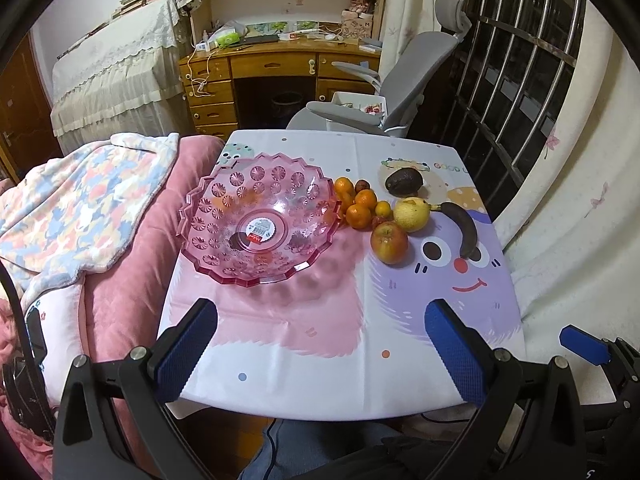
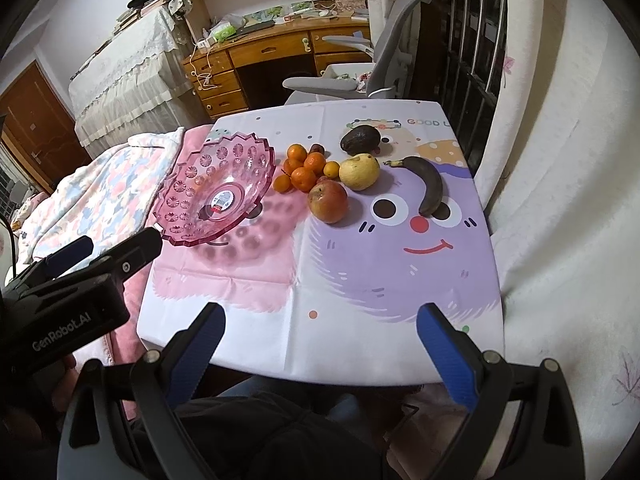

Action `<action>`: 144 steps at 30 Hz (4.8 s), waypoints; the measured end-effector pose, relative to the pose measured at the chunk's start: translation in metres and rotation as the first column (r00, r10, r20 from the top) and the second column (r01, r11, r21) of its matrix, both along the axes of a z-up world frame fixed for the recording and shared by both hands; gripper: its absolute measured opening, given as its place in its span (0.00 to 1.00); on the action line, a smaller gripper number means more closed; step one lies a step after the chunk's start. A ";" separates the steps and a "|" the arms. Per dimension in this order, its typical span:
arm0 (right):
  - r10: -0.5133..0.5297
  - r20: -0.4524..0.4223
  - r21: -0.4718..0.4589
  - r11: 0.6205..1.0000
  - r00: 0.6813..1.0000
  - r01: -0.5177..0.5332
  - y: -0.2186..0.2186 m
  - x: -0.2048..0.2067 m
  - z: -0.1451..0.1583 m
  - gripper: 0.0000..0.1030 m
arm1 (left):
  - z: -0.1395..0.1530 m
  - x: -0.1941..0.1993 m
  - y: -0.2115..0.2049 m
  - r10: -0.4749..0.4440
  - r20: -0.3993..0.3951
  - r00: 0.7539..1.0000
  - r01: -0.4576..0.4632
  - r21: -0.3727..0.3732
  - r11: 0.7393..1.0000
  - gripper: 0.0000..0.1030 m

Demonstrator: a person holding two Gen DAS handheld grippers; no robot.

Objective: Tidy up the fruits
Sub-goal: 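Move both tools toward the fruit pile beside the pink bowl, then grasp the red apple with the left tool while the right tool grasps the dark banana, then carry the apple with the left tool while the right tool carries the banana over the bowl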

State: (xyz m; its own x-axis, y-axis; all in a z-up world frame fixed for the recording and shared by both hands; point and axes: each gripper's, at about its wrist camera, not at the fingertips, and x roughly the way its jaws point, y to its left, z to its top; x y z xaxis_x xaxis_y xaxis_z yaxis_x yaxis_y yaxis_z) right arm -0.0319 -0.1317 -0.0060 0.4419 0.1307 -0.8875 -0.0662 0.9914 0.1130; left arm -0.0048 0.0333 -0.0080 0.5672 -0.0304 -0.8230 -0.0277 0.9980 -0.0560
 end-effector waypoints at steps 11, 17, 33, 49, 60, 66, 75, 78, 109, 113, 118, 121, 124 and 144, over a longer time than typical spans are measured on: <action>-0.073 -0.045 0.003 0.997 0.996 0.073 0.021 0.005 -0.002 0.94 | -0.008 0.021 0.019 -0.095 -0.059 0.994 0.093 -0.032 0.995 1.00; -0.113 -0.036 0.024 0.993 0.993 0.114 0.032 0.003 -0.004 0.94 | -0.016 0.031 0.032 -0.113 -0.067 0.991 0.111 -0.032 0.993 1.00; -0.193 0.038 -0.014 0.981 0.980 0.194 0.006 0.028 -0.006 0.91 | -0.036 0.076 0.010 -0.193 -0.095 0.977 0.179 -0.141 0.974 1.00; -0.137 0.024 0.007 0.991 0.990 0.137 -0.085 0.121 -0.036 0.91 | -0.077 0.147 -0.076 -0.122 -0.237 0.964 0.093 -0.130 0.987 1.00; -0.108 0.039 0.017 0.994 0.993 0.108 -0.144 0.191 -0.111 0.91 | -0.154 0.196 -0.109 -0.037 -0.379 0.925 -0.021 -0.148 0.989 1.00; -0.064 0.051 -0.030 0.997 0.997 0.065 -0.150 0.215 -0.153 0.89 | -0.191 0.221 -0.106 0.029 -0.387 0.921 -0.093 -0.148 0.985 0.99; -0.022 -0.011 -0.040 0.999 1.000 0.022 -0.153 0.247 -0.211 0.68 | -0.223 0.252 -0.106 0.063 -0.438 0.897 -0.148 -0.163 0.976 0.95; -0.008 -0.017 -0.066 0.998 1.000 0.007 -0.151 0.255 -0.219 0.62 | -0.228 0.259 -0.111 0.051 -0.448 0.893 -0.141 -0.170 0.975 0.89; 0.004 0.063 -0.177 0.984 0.998 0.007 -0.143 0.265 -0.217 0.30 | -0.235 0.243 -0.119 -0.003 -0.354 0.935 -0.078 -0.216 0.973 0.63; -0.004 0.079 -0.195 0.981 0.997 0.019 -0.140 0.261 -0.207 0.30 | -0.211 0.234 -0.118 -0.029 -0.298 0.954 -0.041 -0.226 0.973 0.63; -0.029 0.103 -0.188 0.981 0.994 0.049 -0.138 0.254 -0.188 0.30 | -0.177 0.221 -0.108 -0.056 -0.222 0.973 0.000 -0.245 0.969 0.63; -0.024 0.129 -0.197 0.979 0.991 0.049 -0.131 0.249 -0.175 0.30 | -0.156 0.213 -0.098 -0.091 -0.163 0.982 0.045 -0.269 0.962 0.63; -0.038 0.156 -0.196 0.978 0.987 0.068 -0.121 0.241 -0.162 0.30 | -0.138 0.207 -0.088 -0.122 -0.116 0.986 0.083 -0.298 0.951 0.63; -0.052 0.223 -0.092 0.993 0.973 0.074 0.026 0.197 -0.109 0.30 | -0.094 0.184 0.042 -0.232 -0.080 0.969 0.205 -0.254 0.945 0.63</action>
